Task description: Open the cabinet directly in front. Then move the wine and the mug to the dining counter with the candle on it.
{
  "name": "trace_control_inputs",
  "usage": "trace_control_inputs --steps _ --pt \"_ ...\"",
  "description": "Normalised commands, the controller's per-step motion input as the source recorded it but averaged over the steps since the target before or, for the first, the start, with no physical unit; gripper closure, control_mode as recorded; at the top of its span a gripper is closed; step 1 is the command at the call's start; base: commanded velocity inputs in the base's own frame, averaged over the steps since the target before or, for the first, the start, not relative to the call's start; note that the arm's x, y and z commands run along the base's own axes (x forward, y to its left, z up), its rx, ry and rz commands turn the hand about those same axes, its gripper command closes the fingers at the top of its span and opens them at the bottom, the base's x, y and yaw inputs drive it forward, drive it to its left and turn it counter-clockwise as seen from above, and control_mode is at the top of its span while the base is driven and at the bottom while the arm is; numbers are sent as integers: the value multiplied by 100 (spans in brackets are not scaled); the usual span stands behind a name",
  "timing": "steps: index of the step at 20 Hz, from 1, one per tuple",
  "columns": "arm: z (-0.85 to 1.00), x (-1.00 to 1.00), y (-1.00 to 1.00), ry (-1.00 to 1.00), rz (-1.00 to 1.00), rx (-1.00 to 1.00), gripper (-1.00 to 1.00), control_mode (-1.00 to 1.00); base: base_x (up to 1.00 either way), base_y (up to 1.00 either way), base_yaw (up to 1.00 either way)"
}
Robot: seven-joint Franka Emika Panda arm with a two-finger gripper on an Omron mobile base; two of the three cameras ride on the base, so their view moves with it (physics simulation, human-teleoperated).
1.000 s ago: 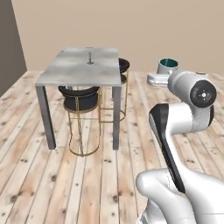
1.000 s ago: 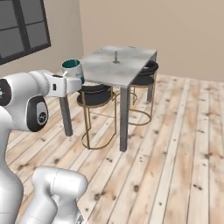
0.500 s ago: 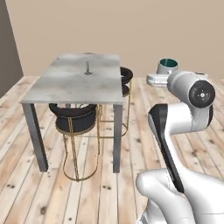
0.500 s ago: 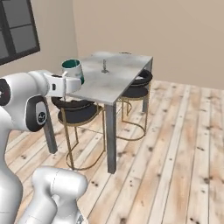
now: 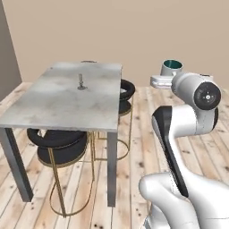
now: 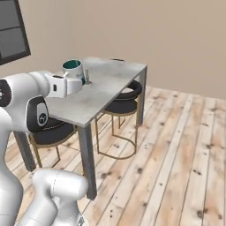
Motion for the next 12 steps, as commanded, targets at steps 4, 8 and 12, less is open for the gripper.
trace_control_inputs --steps 4,8,12 --pt "0 0 0 0 0 0 100 100 100 -80 26" --pt "0 0 0 0 0 0 100 100 79 -67 45" --pt "0 0 0 0 0 0 100 100 17 -36 67"
